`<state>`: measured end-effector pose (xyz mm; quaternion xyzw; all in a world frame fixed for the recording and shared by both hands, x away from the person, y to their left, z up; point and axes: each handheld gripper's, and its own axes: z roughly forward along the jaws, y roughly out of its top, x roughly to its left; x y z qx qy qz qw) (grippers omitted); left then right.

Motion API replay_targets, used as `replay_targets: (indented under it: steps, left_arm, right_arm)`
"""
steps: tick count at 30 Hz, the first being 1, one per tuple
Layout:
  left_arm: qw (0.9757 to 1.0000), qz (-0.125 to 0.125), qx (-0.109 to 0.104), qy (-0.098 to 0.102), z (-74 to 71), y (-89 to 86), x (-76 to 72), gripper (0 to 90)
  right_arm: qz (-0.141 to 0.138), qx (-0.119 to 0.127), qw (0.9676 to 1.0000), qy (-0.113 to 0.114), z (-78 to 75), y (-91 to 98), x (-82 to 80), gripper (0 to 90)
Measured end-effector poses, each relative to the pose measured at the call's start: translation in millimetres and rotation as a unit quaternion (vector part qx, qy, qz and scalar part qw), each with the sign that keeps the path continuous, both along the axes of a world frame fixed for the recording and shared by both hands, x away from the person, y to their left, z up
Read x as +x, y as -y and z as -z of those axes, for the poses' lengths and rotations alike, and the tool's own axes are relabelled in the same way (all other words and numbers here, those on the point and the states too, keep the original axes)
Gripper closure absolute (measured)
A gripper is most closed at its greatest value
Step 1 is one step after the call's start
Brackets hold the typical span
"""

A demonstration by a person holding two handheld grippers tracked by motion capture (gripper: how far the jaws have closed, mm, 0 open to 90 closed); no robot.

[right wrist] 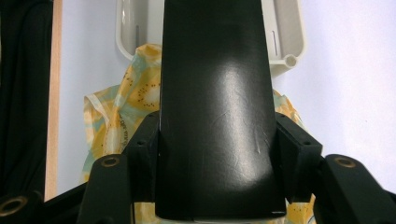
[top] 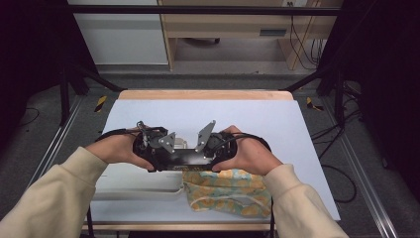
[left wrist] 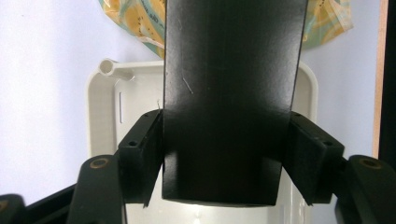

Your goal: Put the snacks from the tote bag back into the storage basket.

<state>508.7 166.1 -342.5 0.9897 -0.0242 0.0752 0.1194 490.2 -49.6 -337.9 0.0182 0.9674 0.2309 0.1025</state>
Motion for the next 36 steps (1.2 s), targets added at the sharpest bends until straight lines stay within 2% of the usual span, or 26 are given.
replay_targets:
  steps: [9,19,27,28,30,33,36]
  left_arm:
    - [0.9999,0.008,0.007,-0.001,0.6,3.6,-0.9,41.4]
    - [0.9999,0.013,0.008,0.002,1.3,4.0,-1.8,42.9]
    - [0.9998,0.019,0.009,-0.004,2.7,2.4,-2.4,43.4]
    - [0.9997,0.020,0.013,-0.007,2.9,1.1,-2.2,43.5]
    - [0.9997,0.018,0.018,-0.007,4.3,0.1,-2.1,43.5]
    - [0.9998,0.011,0.014,-0.007,5.7,-3.6,-1.5,43.5]
    - [0.9999,0.007,0.009,-0.008,5.9,-9.0,-0.6,43.5]
  right_arm:
    - [-0.004,0.000,1.0000,-0.001,0.5,-1.0,-0.1,43.3]
    - [-0.003,0.003,1.0000,-0.006,2.8,0.3,-0.1,42.9]
    - [-0.001,0.007,0.9999,-0.015,5.9,0.4,-0.3,42.1]
    - [0.005,0.015,0.9997,-0.019,5.4,0.5,-0.6,35.8]
    - [0.012,0.026,0.9994,-0.018,3.9,1.2,-1.0,29.3]
    - [0.027,0.043,0.9986,-0.014,0.9,5.4,-3.0,22.1]
    - [0.053,0.067,0.9963,-0.008,-2.2,15.0,-7.4,16.3]
